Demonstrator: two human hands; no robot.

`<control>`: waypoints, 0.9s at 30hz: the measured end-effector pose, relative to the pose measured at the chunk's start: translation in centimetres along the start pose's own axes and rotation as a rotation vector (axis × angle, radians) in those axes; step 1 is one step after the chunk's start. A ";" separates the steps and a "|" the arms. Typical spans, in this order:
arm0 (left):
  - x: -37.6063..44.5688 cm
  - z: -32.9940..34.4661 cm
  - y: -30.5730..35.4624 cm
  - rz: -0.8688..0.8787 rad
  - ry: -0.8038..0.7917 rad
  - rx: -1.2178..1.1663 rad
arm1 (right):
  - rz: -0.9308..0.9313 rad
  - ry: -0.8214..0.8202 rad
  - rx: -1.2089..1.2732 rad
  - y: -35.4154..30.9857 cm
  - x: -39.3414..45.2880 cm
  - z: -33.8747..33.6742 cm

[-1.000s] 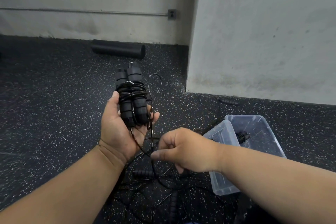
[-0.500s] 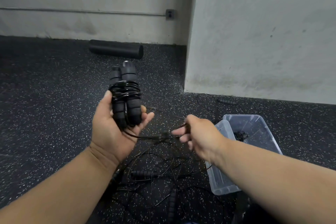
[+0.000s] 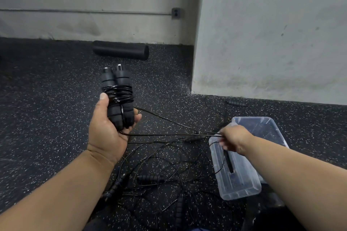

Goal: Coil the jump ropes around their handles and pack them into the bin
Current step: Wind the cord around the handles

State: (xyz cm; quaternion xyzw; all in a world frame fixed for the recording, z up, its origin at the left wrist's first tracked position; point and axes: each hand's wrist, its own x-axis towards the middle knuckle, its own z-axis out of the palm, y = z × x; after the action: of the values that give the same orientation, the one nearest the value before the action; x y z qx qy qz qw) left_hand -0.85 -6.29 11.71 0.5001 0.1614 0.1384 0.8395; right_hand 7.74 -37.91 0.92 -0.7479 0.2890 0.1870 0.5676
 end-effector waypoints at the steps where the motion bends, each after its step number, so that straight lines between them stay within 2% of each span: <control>1: 0.2 -0.1 0.1 0.013 0.006 0.000 | 0.011 -0.011 -0.038 0.3 0.8 -0.2; 2: 0.2 -0.1 0.2 0.024 0.017 0.001 | 0.065 -0.082 -0.057 0.2 1.1 -0.3; 4: 0.2 0.0 0.4 0.052 0.048 -0.008 | -0.117 0.066 -0.526 0.5 0.9 -0.4; 5: 0.3 0.0 0.5 0.065 0.068 -0.017 | 0.048 0.062 -0.290 0.4 0.9 -0.1; 6: 0.4 0.0 0.7 0.078 0.085 -0.021 | 0.149 -0.020 -0.050 0.1 0.7 -0.3; 9: 0.5 -0.1 1.2 0.104 0.129 0.004 | 0.313 -0.092 0.009 0.3 0.6 -1.8; 11: 0.4 -0.3 1.1 0.108 0.125 0.057 | 0.331 -0.059 0.073 0.3 0.8 -2.7; 14: 0.1 -0.4 0.6 0.122 0.089 0.120 | 0.292 0.074 0.205 0.4 1.8 -4.0; 18: -0.3 -0.3 0.1 0.104 0.039 0.197 | 0.269 0.170 0.143 2.1 3.6 -4.6; 20: -0.5 -0.2 -0.4 0.122 -0.026 0.283 | 0.249 0.174 0.037 2.8 4.5 -4.7; 22: -0.6 -0.3 -0.5 0.142 -0.086 0.366 | 0.152 0.120 -0.235 2.9 4.6 -4.9; 25: -0.3 -0.5 -0.6 0.116 -0.144 0.402 | -0.037 -0.053 -0.737 2.4 4.3 -4.9; 27: -0.3 -0.3 -0.6 0.115 -0.196 0.409 | -0.082 -0.217 -0.948 2.3 3.8 -4.5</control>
State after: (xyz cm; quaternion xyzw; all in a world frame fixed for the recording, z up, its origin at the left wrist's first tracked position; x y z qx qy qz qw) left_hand -1.21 -6.42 11.05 0.6793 0.0749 0.1012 0.7230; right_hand 8.96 -43.44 -1.79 -0.9110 0.0815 0.3523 0.1983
